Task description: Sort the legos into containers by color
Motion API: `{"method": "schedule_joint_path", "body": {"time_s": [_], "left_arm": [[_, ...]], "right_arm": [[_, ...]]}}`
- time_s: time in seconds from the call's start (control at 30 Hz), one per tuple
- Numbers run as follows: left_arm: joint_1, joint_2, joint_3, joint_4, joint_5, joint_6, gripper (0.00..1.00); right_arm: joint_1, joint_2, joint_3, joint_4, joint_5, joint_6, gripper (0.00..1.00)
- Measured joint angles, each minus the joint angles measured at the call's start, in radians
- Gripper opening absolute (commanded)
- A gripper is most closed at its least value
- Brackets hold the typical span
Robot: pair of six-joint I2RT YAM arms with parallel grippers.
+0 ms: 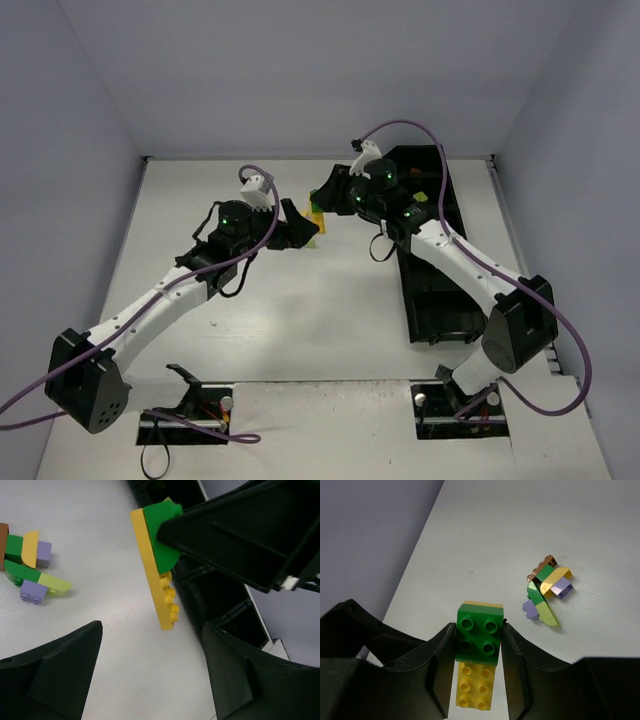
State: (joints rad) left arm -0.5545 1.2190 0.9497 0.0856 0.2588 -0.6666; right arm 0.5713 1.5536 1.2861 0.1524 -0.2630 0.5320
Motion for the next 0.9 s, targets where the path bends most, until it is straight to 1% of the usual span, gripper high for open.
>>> {"method": "schedule_joint_path", "body": {"time_s": [0.13,0.2,0.47,0.5,0.6,0.63,0.67,0.7,0.83,0.87,0.9], "left_arm": [[-0.024,0.052,0.000,0.003,-0.046,0.000,0.72],[-0.027,0.075,0.004,0.005,-0.065,0.000,0.68],[-0.031,0.137,0.045,0.056,-0.086,-0.003,0.60],[-0.031,0.144,0.053,0.068,-0.088,-0.005,0.55],[-0.033,0.161,0.063,0.101,-0.088,-0.015,0.48],[-0.033,0.165,0.063,0.108,-0.088,-0.018,0.40],[-0.034,0.168,0.063,0.115,-0.085,-0.025,0.36],[-0.034,0.172,0.063,0.122,-0.084,-0.029,0.24],[-0.037,0.188,0.071,0.138,-0.077,-0.040,0.04],[-0.039,0.190,0.071,0.137,-0.077,-0.041,0.00],[-0.040,0.191,0.071,0.137,-0.080,-0.041,0.00]], "right_arm": [[0.000,0.000,0.000,0.023,0.000,0.018,0.00],[0.001,0.000,0.000,0.024,0.000,0.024,0.00],[0.000,-0.003,0.000,0.027,0.003,0.030,0.00],[0.001,-0.005,0.000,0.028,0.003,0.032,0.00],[0.003,-0.011,-0.002,0.028,0.003,0.038,0.00],[0.005,-0.011,-0.002,0.029,0.004,0.039,0.00],[0.006,-0.011,-0.002,0.030,0.004,0.040,0.00],[0.006,-0.011,-0.002,0.030,0.004,0.041,0.00],[0.006,-0.011,-0.002,0.030,0.005,0.041,0.00],[0.005,-0.011,-0.002,0.029,0.006,0.040,0.00],[0.004,-0.011,-0.002,0.027,0.007,0.040,0.00]]}}
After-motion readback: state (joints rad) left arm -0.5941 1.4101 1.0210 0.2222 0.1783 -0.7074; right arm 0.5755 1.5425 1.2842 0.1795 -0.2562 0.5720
